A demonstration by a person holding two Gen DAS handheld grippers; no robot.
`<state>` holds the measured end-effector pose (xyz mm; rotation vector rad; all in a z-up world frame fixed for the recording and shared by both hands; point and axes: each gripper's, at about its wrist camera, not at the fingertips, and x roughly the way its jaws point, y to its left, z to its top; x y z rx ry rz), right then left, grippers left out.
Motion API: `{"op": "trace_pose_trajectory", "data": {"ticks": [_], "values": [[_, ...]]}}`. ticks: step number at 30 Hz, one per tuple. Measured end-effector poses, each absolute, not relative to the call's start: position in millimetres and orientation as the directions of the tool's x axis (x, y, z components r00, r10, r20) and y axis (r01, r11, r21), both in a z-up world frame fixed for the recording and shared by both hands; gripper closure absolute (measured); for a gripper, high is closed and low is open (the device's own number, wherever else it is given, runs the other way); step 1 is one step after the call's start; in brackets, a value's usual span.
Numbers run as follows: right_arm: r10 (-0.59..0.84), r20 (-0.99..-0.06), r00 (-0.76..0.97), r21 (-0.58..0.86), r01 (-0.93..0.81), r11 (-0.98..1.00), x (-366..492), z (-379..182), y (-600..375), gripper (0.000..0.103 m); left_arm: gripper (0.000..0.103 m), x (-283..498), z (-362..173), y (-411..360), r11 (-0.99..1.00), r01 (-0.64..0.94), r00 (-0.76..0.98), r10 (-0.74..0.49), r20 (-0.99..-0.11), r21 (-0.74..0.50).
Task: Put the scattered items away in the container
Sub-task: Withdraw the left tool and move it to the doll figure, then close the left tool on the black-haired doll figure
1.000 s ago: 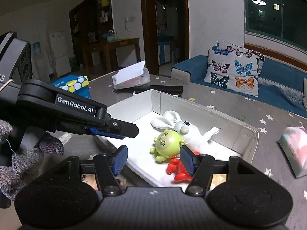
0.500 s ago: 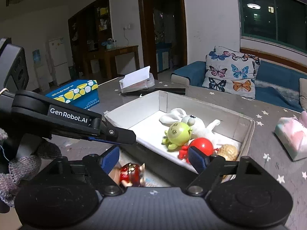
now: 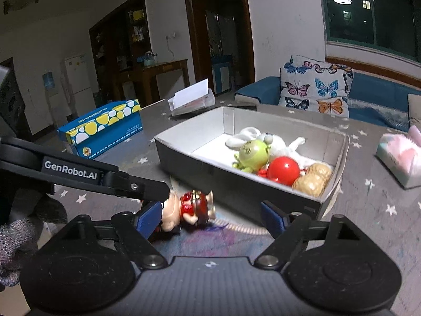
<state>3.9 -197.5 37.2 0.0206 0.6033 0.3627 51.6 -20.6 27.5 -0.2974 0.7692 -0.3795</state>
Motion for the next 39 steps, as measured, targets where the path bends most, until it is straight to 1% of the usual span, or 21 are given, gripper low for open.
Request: {"op": "trace_pose_trajectory", "data": {"ticks": [7, 15, 25, 29, 32, 39], "values": [[0.324, -0.572, 0.754, 0.108, -0.323, 0.940, -5, 26, -194, 0.019, 0.073, 39, 25, -19, 0.914, 0.215, 0.667, -0.395, -0.632, -0.343], [0.332, -0.576, 0.747, 0.117, -0.327, 0.938, -9, 21, -190, 0.019, 0.073, 29, 19, -18, 0.924, 0.209, 0.656, -0.376, -0.654, -0.321], [0.347, -0.590, 0.729, 0.131, -0.338, 0.932, -11, 12, -181, 0.018, 0.073, 18, 18, -11, 0.939, 0.187, 0.680, -0.336, -0.652, -0.289], [0.351, -0.591, 0.726, 0.135, -0.340, 0.931, -12, 10, -179, 0.018, 0.073, 16, 16, -7, 0.940, 0.183, 0.677, -0.334, -0.655, -0.289], [0.350, -0.593, 0.726, 0.136, -0.337, 0.931, -13, 9, -179, 0.014, 0.073, 15, 14, -5, 0.941, 0.180, 0.674, -0.330, -0.662, -0.285], [0.356, -0.601, 0.715, 0.146, -0.339, 0.929, -12, 3, -175, 0.014, 0.073, 14, 10, 5, 0.941, 0.156, 0.667, -0.325, -0.670, -0.301]]}}
